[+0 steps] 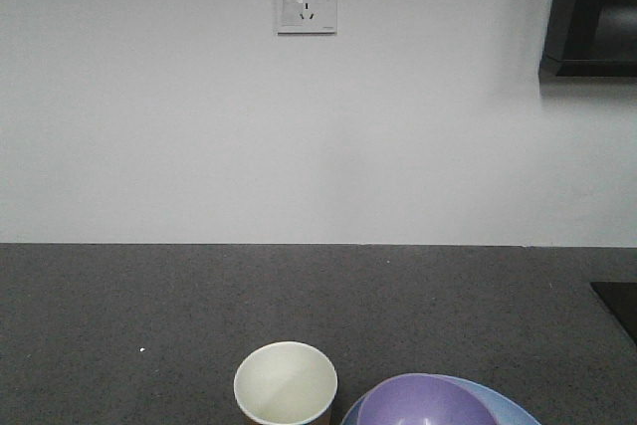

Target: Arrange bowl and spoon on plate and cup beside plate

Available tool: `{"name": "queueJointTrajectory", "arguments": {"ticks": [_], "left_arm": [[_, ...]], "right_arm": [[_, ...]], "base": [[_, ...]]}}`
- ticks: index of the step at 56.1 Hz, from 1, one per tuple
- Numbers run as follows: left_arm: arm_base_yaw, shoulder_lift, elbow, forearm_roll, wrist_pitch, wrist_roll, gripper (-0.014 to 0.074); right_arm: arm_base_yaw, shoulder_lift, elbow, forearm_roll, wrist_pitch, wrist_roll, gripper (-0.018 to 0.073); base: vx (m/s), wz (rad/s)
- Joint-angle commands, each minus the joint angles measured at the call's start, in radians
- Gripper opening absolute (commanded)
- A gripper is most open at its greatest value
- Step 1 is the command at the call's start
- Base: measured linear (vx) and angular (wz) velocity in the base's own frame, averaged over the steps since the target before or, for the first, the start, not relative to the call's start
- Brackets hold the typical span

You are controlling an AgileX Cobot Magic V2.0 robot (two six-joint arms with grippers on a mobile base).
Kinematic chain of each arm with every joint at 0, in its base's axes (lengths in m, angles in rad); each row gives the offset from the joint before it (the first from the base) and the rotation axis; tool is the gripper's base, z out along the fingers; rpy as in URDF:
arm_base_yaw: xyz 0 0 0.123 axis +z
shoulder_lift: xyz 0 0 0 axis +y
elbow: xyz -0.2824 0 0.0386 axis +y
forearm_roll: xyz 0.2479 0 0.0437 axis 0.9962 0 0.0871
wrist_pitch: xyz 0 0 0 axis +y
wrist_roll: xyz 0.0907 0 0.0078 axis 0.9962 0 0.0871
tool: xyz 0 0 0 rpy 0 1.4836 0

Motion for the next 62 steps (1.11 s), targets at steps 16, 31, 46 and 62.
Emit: {"name": "queueJointTrajectory", "arguments": {"ticks": [16, 31, 46, 62], "left_arm": [[0.173, -0.082, 0.081, -0.031, -0.142, 0.084, 0.0], [0.173, -0.081, 0.081, -0.029, -0.142, 0.084, 0.0], [0.173, -0.081, 0.081, -0.029, -0.142, 0.084, 0.0], [0.173, -0.081, 0.081, -0.029, -0.142, 0.084, 0.0]], "right_arm": [[-0.002, 0.014, -0.025, -0.001, -0.083, -0.009, -0.0008], [-0.002, 0.014, -0.025, -0.001, -0.083, -0.009, -0.0008], [-0.002, 0.014, -0.025, -0.001, -0.083, -0.009, -0.0008], [-0.002, 0.014, -0.025, -0.001, -0.083, -0.009, -0.0008]], "base": [[0.0, 0.0], [0.0, 0.0], [0.0, 0.0], [0.0, 0.0]]}}
